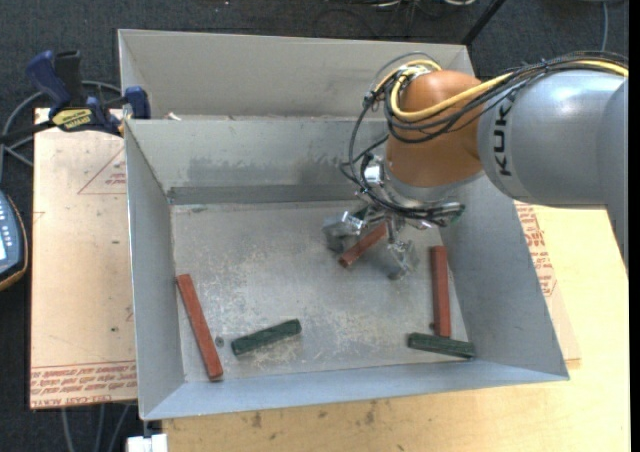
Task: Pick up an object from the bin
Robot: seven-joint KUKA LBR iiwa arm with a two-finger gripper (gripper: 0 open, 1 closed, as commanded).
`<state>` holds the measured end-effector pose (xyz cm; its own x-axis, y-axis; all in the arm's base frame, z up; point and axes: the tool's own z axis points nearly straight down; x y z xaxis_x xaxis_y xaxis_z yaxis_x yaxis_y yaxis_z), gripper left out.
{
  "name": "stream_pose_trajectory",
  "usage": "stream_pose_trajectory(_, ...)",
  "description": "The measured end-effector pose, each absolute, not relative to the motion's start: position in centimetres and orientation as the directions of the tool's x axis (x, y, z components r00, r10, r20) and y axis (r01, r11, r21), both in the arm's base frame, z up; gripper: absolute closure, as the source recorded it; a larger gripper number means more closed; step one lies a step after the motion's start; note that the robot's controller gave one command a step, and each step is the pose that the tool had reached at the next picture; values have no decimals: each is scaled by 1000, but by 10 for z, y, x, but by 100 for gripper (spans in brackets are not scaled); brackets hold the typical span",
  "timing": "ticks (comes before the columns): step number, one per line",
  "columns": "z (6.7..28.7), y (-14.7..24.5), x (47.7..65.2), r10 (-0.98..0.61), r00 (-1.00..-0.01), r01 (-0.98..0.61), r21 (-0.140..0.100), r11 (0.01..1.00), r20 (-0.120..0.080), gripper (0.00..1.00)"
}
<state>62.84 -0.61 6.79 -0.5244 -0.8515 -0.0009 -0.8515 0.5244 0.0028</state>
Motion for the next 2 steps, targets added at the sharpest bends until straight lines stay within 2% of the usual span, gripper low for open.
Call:
stream_pose_trajectory(1,71,-7,630,-850,-526,-850,-1,526,-3,100)
stream_pose_trajectory(2,208,-9,613,-903,-430,-903,-9,430,-6,100)
